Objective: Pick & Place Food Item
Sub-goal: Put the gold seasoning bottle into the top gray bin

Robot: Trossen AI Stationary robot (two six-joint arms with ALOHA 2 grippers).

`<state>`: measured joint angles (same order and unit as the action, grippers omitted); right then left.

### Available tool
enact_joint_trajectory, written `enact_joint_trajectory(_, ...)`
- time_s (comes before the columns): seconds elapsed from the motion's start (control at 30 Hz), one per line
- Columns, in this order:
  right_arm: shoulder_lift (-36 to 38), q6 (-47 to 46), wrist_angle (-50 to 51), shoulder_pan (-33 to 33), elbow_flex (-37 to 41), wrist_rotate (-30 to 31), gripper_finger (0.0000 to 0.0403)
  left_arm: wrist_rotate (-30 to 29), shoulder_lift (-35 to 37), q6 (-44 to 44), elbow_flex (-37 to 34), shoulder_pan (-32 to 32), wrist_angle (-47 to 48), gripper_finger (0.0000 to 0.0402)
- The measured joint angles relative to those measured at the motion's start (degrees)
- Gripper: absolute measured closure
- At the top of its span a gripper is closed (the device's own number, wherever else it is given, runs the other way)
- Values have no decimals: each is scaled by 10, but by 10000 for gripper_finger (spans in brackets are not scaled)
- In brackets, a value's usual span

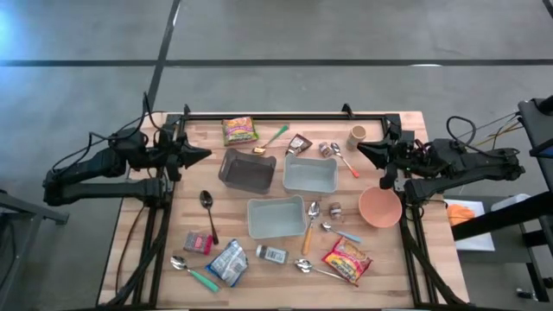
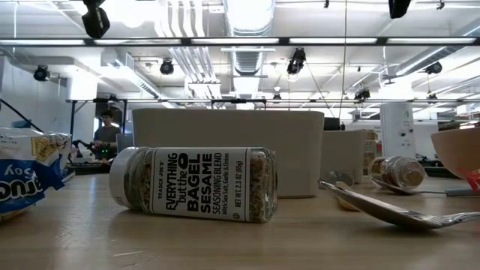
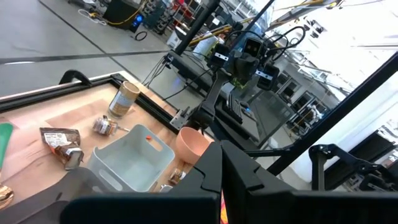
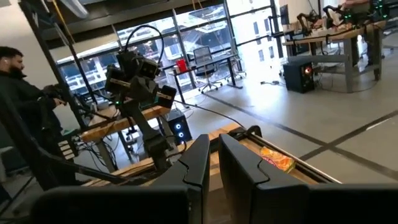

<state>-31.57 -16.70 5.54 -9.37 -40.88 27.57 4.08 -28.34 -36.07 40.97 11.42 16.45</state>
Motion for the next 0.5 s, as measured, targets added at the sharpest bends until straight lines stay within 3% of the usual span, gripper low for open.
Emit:
enact_joint_trajectory(0.3,0,-39,14,0,0,80,369,0,0,1,0,0,-1,401)
enact_joint_trajectory(0.5,0,-77,67,1,0,87,369,0,0,1,0,0,-10,401)
